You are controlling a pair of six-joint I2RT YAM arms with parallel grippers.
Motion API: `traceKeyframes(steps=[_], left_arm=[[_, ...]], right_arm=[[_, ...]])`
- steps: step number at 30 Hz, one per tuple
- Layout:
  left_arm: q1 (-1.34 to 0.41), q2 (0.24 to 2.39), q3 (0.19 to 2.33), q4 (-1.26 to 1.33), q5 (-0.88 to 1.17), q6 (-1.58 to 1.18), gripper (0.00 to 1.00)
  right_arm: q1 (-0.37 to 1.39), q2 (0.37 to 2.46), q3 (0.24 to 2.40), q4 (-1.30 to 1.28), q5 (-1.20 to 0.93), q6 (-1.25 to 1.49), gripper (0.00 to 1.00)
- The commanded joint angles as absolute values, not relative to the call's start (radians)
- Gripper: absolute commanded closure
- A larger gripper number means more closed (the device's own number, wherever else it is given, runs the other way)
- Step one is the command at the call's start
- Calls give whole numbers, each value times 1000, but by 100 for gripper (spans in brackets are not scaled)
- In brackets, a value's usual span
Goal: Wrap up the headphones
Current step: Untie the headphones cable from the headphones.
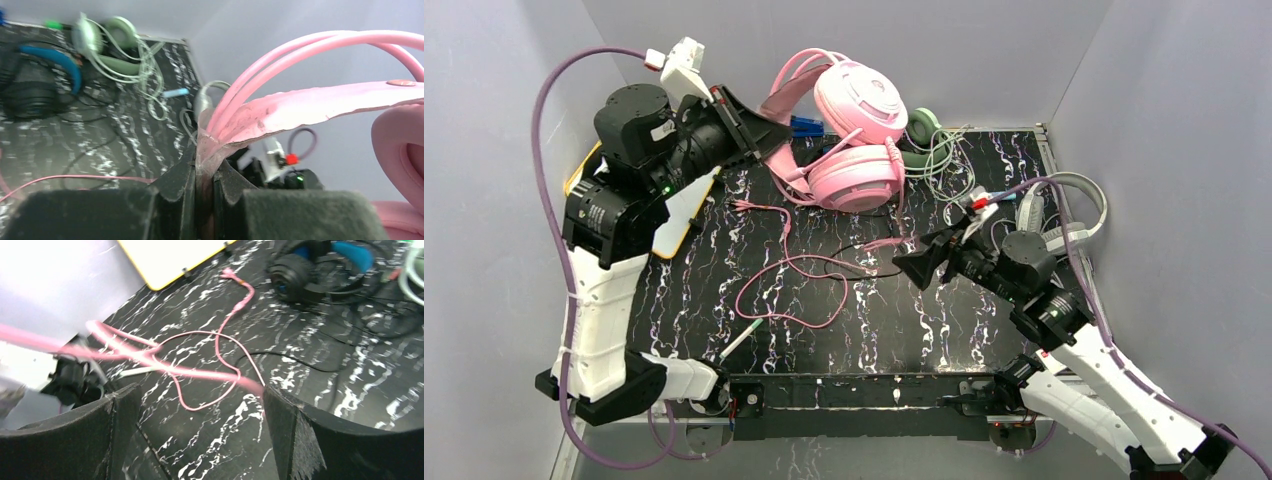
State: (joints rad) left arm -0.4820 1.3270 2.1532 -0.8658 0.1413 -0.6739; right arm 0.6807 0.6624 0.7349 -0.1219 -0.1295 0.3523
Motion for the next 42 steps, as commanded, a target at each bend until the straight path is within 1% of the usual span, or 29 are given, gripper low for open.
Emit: traceKeyframes(steps=[1, 6, 14, 19, 22, 27, 29, 32, 35, 42], left_arm=[[-486, 1349, 2067, -656, 374, -876, 100], [-486, 1357, 2112, -665, 363, -891, 100], [-486, 1344, 2115, -592, 395, -957, 100], [-486, 1345, 2115, -595, 383, -968, 100], [-486, 1348, 2110, -584, 376, -980, 100], [-486, 1356, 2112, -601, 311, -966, 100], [-486, 1364, 2112, -605, 294, -947, 100], [-485, 1387, 2112, -636, 274, -917, 100], [-485, 1384, 2093, -671, 231, -883, 100], [-478, 1362, 2055, -712, 134, -803, 100]], right_arm=[[680, 683, 746, 60, -370, 273, 1], [680, 690, 751, 81, -336, 244, 1], [680, 747, 743, 129, -558, 213, 1], [680, 780, 728, 160, -615, 232, 1], [680, 801, 712, 162, -632, 256, 4], [680, 810, 639, 214, -645, 320, 5], [680, 804, 607, 186, -587, 324, 6], [680, 770, 565, 100, -413, 315, 6], [680, 705, 528, 43, -285, 311, 5], [680, 580, 422, 10, -183, 346, 2]])
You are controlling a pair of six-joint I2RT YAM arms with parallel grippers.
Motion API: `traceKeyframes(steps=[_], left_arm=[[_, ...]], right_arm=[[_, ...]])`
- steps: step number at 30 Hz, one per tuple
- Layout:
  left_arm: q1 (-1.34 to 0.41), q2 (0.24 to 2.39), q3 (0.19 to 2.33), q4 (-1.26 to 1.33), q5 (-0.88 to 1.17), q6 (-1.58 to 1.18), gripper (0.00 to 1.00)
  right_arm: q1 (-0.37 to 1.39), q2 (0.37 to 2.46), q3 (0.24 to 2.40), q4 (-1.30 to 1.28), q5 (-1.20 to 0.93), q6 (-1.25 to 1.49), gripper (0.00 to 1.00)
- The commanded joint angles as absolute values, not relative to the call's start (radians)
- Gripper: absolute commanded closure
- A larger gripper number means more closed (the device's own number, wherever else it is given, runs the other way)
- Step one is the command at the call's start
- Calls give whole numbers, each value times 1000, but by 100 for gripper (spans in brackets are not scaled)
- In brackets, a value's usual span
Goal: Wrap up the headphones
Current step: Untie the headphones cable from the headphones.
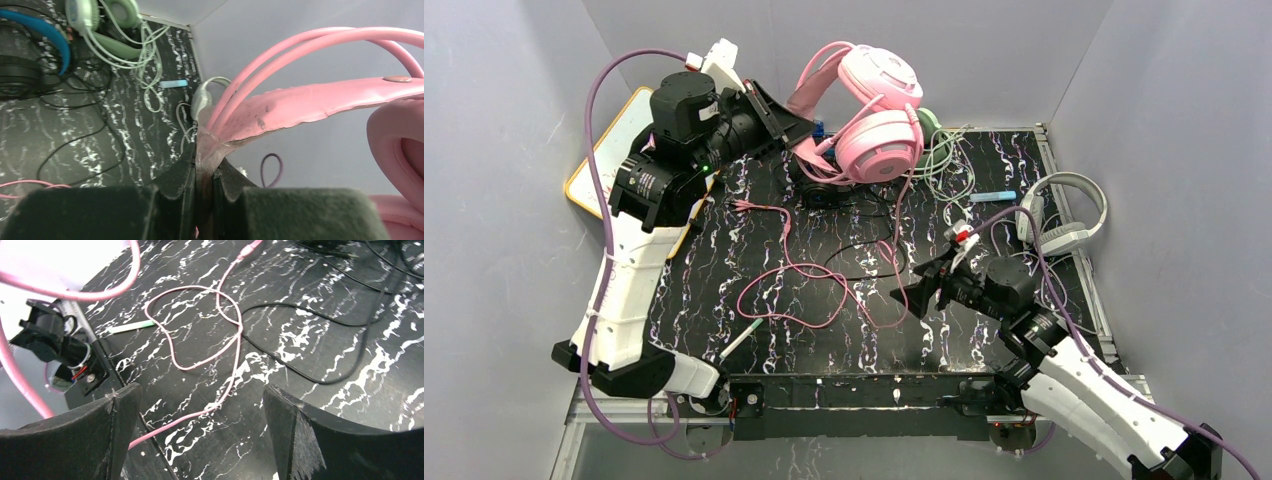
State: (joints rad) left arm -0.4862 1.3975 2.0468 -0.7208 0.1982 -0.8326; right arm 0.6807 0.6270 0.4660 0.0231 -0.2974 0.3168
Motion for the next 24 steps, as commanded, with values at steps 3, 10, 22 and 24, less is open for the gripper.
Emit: traceKeyframes(steps=[3, 10, 22, 24], left_arm=[[-476, 1368, 2086, -748, 90, -766, 100], [-476, 1366, 2119, -766, 37, -738, 100], [-475, 1335, 2074, -759, 24, -731, 100], [-476, 1333, 2064, -752, 32, -735, 100]], right_arm=[[680, 560, 407, -40, -140, 360, 1], [680, 554, 477, -184, 94, 384, 1], [680, 574, 594, -145, -143, 323, 1], [680, 567, 583, -74, -272, 313, 1]])
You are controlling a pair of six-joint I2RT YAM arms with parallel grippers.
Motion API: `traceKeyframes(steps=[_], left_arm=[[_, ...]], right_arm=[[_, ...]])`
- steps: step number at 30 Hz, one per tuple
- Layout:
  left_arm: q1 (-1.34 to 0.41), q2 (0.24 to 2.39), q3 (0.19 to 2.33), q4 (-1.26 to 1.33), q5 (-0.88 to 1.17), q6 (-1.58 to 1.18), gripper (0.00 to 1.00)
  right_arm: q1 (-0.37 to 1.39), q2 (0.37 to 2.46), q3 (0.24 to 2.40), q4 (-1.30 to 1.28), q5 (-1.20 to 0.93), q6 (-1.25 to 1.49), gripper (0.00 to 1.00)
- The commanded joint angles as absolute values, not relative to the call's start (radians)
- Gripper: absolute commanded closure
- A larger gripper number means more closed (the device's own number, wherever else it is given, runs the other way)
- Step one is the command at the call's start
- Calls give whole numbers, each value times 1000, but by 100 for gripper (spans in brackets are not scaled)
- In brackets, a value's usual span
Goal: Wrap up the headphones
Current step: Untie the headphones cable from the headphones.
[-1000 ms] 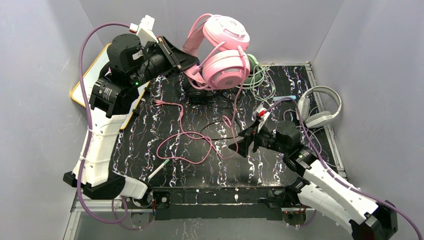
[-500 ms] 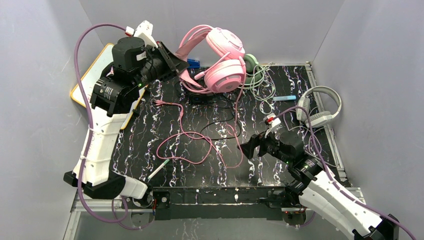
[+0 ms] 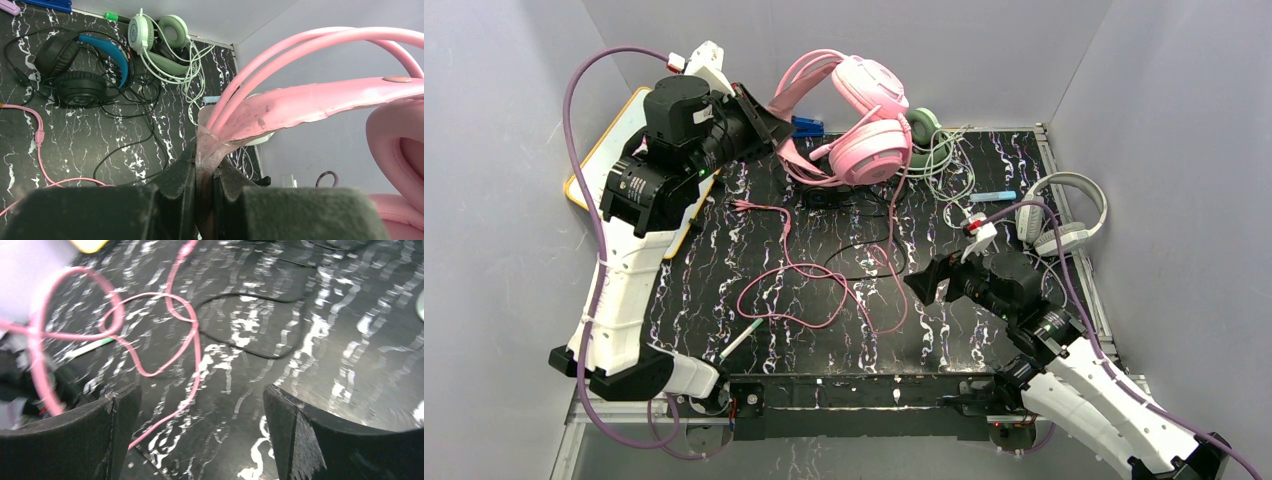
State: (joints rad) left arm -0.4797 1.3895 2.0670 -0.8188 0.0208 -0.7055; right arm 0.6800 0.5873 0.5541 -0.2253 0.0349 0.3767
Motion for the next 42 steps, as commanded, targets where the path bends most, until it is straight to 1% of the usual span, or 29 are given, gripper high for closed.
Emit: traceKeyframes(steps=[1, 4, 6, 8, 12, 13, 15, 19, 23, 25, 28, 30, 32, 34, 36, 37, 39, 41, 42], left_arm=[[-476, 1332, 2060, -750, 34, -737, 100], [-476, 1326, 2049, -748, 30, -736, 100], [-475, 1324, 2049, -751, 22, -730, 100], [-476, 1323, 2051, -756, 14, -723, 100], [-475, 1321, 2054, -762, 14, -714, 100], [-476, 1320, 2054, -762, -14, -713, 100], [-476, 1318, 2054, -757, -21, -713, 100], [-476, 1315, 2051, -739, -21, -719, 100], [-475, 1316, 2051, -726, -19, -724, 100], [-476, 1316, 2051, -722, -22, -727, 100], [-476, 1320, 2059, -729, -49, -732, 100], [-475, 1325, 2069, -744, -83, -742, 100], [-475, 1330, 2076, -755, -123, -753, 100], [-476, 1341, 2086, -771, -158, -766, 100], [-474, 1356, 2093, -778, -174, -781, 100], [-474, 1363, 2094, -776, -175, -786, 100], [-466, 1381, 2110, -775, -183, -790, 100], [-443, 1402, 2122, -785, -211, -793, 100], [-424, 1408, 2116, -791, -227, -801, 100]], right_arm=[[680, 569, 582, -51, -333, 312, 1], [680, 600, 620, -25, -484, 318, 4], [680, 609, 652, -22, -515, 325, 7], [680, 608, 687, -41, -481, 327, 7], [680, 608, 746, -79, -438, 299, 4], [680, 616, 760, -92, -432, 298, 4], [680, 635, 780, -110, -440, 298, 2], [680, 688, 792, -100, -491, 347, 3], [680, 747, 776, -81, -547, 370, 10], [680, 763, 762, -102, -504, 367, 12], [680, 763, 727, -102, -466, 350, 18], [680, 754, 691, -84, -449, 357, 27], [681, 748, 647, -58, -445, 371, 40], [681, 744, 609, -37, -438, 394, 55], [680, 742, 574, -16, -435, 412, 72], [680, 742, 565, -21, -409, 421, 81], [680, 735, 566, -73, -292, 444, 97], [680, 712, 576, -161, -97, 483, 99], [680, 695, 577, -213, 36, 519, 99]])
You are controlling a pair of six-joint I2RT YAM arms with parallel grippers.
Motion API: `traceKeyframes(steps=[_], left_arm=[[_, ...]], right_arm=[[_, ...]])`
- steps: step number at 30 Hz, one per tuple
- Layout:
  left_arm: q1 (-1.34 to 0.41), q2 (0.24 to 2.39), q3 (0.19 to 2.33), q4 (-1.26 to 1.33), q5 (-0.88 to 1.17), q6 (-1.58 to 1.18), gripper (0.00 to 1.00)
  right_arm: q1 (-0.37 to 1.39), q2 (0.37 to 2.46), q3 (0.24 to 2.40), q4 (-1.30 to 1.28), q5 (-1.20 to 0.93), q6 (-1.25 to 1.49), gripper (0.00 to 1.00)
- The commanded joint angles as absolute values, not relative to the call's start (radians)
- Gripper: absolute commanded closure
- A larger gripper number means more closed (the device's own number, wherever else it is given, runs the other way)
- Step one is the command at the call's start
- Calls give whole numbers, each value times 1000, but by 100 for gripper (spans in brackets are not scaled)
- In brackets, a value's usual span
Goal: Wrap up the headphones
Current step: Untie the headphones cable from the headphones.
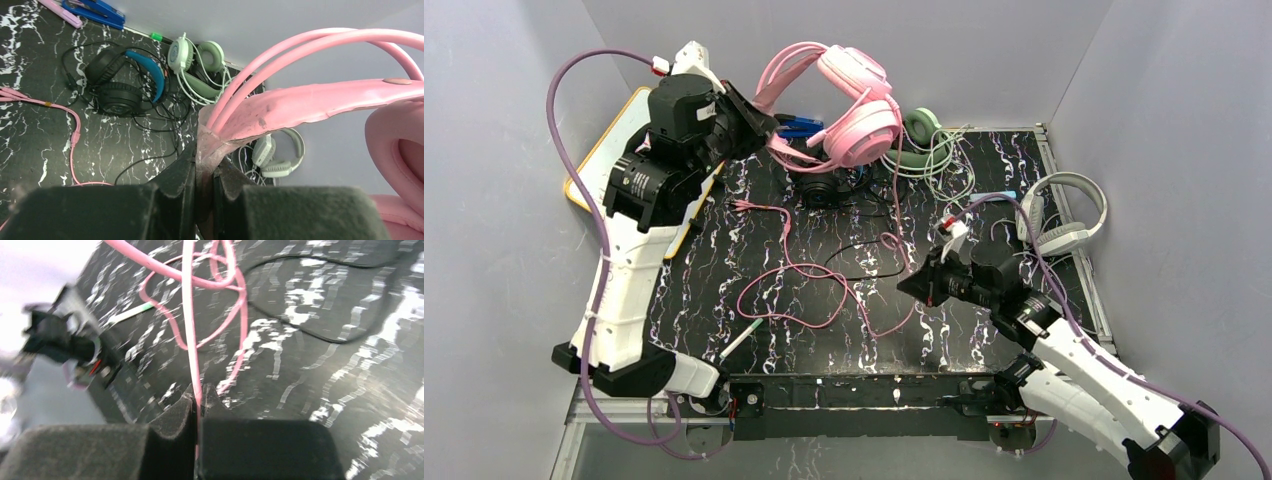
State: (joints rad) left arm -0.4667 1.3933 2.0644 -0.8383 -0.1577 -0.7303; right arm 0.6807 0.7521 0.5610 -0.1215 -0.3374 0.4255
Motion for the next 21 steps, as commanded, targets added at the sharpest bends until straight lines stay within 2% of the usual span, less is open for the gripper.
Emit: traceKeyframes(steps=[1, 3, 9, 13, 15, 18, 21], left_arm=[[-395, 1410, 2092, -786, -232, -817, 100], [-305, 1402, 2012, -755, -175, -872, 100], [-61, 1374, 1676, -556, 206, -1116, 100], [-46, 1350, 1575, -543, 222, -1136, 100], [-46, 1327, 1543, -543, 220, -1124, 100], [-46, 1294, 1497, -545, 240, -1097, 100], [-50, 1247, 1418, -542, 241, -1095, 100]], right_arm=[[680, 679, 578, -259, 158, 563, 99], [680, 647, 582, -332, 340, 655, 99], [680, 618, 631, -450, 501, 752, 99], [680, 625, 665, -513, 579, 780, 99], [680, 627, 659, -450, 514, 693, 99], [680, 646, 657, -319, 273, 536, 99], [680, 697, 688, -258, 133, 481, 85]])
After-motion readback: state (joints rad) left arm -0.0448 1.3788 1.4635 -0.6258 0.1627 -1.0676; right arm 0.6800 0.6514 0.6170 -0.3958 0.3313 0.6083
